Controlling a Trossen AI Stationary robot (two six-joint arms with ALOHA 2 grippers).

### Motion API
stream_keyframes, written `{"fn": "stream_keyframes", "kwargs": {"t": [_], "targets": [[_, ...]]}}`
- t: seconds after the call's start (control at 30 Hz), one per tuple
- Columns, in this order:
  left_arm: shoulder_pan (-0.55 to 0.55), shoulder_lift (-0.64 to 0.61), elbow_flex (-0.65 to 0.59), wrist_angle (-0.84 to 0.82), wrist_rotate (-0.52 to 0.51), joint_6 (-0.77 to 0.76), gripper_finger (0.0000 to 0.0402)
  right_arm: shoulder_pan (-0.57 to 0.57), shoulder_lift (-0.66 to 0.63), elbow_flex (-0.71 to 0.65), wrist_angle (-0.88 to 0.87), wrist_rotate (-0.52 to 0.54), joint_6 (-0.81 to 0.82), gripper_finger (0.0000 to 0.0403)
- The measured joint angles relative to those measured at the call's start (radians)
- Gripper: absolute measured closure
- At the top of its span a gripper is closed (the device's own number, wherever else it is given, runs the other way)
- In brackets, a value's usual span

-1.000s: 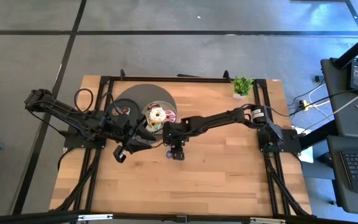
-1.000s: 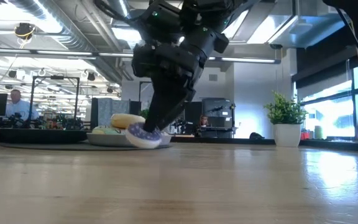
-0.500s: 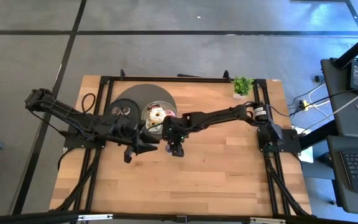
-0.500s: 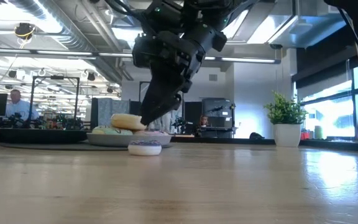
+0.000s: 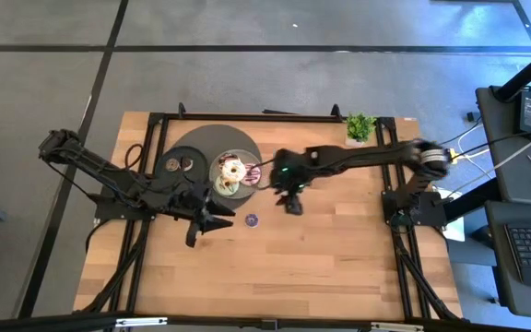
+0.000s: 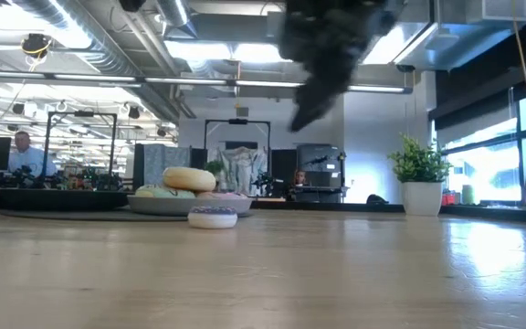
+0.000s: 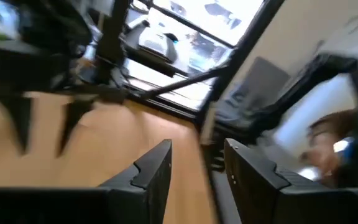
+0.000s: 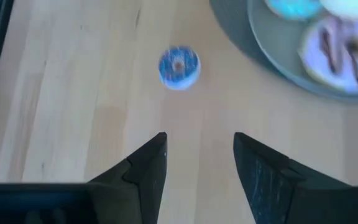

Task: Pick & Place donuts
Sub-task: Put the small dark blue donut on the black plate

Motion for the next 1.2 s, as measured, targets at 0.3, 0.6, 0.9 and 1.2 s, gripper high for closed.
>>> {"fn": "stream_keyframes", "kwargs": {"t": [0.3, 0.6, 0.9, 1.2], "targets": [[0.033, 0.167, 0.0, -0.005, -0.163, 0.322, 0.0258, 0.008, -0.441, -0.404, 0.187, 0.221, 0.168, 0.0217], [0.165, 0.412, 0.0, -0.018, -0.122, 0.257, 0.0258, 0.009, -0.658, -0.587, 0.302, 0.263, 0.352, 0.0217], [0.256, 0.56, 0.0, -0.019, -0.012, 0.193, 0.0258, 0.009, -0.669, -0.597, 0.305, 0.266, 0.37, 0.0217], [0.262, 0.64, 0.0, -0.038, 0.099, 0.237, 0.0258, 0.009, -0.668, -0.597, 0.307, 0.3, 0.367, 0.0217]]}}
